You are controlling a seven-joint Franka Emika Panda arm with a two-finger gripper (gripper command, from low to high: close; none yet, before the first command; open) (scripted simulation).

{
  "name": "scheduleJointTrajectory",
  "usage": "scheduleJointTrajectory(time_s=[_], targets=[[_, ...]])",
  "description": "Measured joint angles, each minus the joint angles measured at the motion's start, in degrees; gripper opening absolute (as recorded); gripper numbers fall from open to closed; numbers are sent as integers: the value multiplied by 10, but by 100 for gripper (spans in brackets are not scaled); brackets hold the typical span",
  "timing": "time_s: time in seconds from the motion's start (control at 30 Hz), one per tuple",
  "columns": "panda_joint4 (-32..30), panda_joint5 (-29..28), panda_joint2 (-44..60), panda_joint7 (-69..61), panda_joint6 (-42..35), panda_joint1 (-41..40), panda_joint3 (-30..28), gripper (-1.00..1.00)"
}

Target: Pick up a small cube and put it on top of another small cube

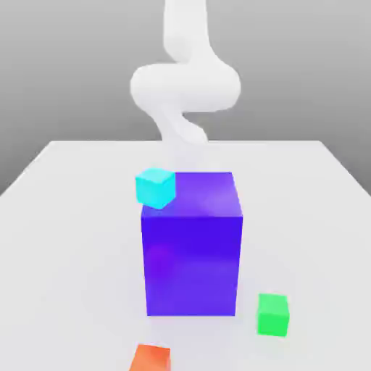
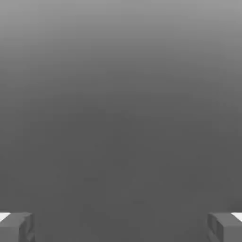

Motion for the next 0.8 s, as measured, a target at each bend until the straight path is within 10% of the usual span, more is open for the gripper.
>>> scheduleJointTrajectory(time_s=[0.8], targets=[[123,61,505,-238,79,-104,-123,0]])
